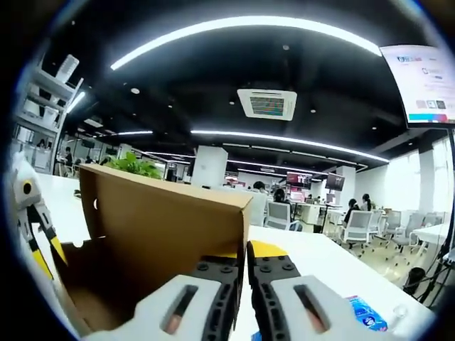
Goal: Operate the shoe box by opening the lid, removing the specified soft item, and placing it in the target area until the item is outside and the box remains undamaged.
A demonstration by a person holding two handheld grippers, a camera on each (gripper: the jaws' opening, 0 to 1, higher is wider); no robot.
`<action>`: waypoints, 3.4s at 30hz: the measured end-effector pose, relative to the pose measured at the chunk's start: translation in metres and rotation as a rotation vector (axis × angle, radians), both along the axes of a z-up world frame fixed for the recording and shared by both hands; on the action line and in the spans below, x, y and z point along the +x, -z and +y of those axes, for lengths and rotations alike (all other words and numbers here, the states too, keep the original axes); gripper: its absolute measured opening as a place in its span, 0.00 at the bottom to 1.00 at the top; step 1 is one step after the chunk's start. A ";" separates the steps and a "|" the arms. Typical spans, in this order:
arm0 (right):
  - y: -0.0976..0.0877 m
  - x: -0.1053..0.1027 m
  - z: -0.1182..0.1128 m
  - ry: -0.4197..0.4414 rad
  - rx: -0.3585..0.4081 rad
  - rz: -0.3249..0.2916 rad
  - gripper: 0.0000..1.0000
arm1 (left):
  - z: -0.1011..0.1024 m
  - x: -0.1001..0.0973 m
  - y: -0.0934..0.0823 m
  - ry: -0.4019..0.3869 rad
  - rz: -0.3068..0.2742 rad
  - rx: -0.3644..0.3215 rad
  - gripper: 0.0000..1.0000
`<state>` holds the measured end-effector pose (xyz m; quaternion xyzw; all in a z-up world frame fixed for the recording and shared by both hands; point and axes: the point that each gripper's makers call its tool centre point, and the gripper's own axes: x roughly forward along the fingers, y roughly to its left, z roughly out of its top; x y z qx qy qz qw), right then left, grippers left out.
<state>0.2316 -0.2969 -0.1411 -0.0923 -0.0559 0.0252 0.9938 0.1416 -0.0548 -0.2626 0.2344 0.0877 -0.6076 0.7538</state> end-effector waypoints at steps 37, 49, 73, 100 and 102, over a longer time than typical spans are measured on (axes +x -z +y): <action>0.003 -0.008 0.003 0.040 -0.075 -0.023 0.01 | 0.054 0.027 -0.078 -0.392 0.182 -0.582 0.77; 0.009 -0.018 0.004 0.054 -0.115 -0.040 0.01 | 0.047 0.022 -0.087 -0.410 0.214 -0.626 0.85; 0.022 -0.039 0.007 0.079 -0.155 -0.080 0.01 | 0.048 0.024 -0.084 -0.432 0.145 -0.574 0.82; 0.032 -0.061 0.011 0.086 -0.205 -0.107 0.02 | 0.055 0.026 -0.102 -0.460 0.164 -0.661 0.62; 0.033 -0.062 0.012 0.089 -0.208 -0.124 0.02 | 0.056 0.025 -0.103 -0.459 0.158 -0.664 0.61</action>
